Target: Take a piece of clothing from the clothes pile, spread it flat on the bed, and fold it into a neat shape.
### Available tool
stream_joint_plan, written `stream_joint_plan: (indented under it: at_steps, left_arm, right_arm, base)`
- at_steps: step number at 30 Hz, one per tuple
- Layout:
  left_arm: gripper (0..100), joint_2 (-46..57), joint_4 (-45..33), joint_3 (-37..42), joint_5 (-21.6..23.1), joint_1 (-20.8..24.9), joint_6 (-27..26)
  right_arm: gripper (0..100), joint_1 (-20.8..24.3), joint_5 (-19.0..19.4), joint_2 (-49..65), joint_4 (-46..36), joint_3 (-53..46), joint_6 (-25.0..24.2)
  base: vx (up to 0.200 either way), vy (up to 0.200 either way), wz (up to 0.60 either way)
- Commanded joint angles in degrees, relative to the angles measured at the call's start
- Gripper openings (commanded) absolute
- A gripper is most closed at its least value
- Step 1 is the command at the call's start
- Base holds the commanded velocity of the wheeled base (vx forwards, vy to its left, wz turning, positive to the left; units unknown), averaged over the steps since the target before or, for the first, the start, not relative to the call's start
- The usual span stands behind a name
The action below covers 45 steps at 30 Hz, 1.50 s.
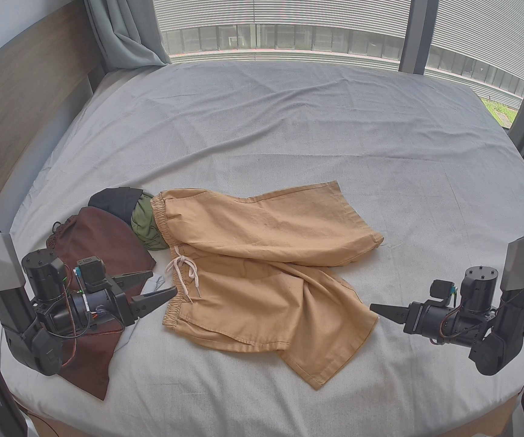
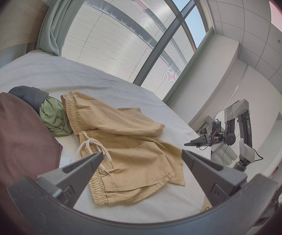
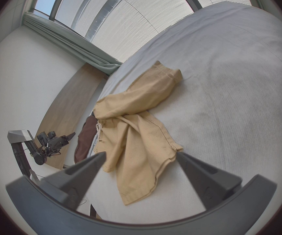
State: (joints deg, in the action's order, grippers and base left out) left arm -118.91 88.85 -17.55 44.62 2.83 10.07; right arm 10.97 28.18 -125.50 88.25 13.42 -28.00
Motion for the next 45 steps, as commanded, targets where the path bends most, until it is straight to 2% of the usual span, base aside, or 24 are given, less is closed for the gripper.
stream_joint_plan:
  at_steps: [1,11,17,20,23,29,45]
  left_arm:
    - [100,-0.9,0.0,0.1,0.0,0.0,-0.1]
    - [100,-0.9,0.0,-0.1,0.0,-0.2,-0.2]
    - [100,-0.9,0.0,-0.3,0.0,-0.4,-0.2]
    - [100,-1.0,0.0,-0.5,0.0,-0.4,-0.3]
    - [100,-1.1,0.0,-0.5,0.0,-0.4,-0.3]
    - [100,-1.2,0.0,-0.5,0.0,-0.3,-0.3]
    - [100,-1.7,0.0,-0.6,-0.1,-0.4,-0.5]
  right_arm:
    - [100,0.4,-0.8,-4.2,0.0,-0.7,0.3]
    - [100,2.5,-0.9,-8.5,0.1,-0.9,0.5]
    - [100,4.4,-0.9,-10.4,0.2,2.2,-0.6]
    - [100,5.6,-1.0,-11.3,0.3,6.0,-3.6]
    - [100,5.5,-1.7,-11.3,0.3,8.6,-5.8]
    - [100,5.2,-6.7,-10.4,0.3,12.4,-9.6]
    - [100,4.4,-7.4,-8.4,0.2,10.9,-9.7]
  base:
    - [0.0,0.0,0.0]
    - [0.0,0.0,0.0]
    - [0.0,0.0,0.0]
    - [0.0,0.0,0.0]
    - [0.0,0.0,0.0]
    - [0.0,0.0,0.0]
    - [0.0,0.0,0.0]
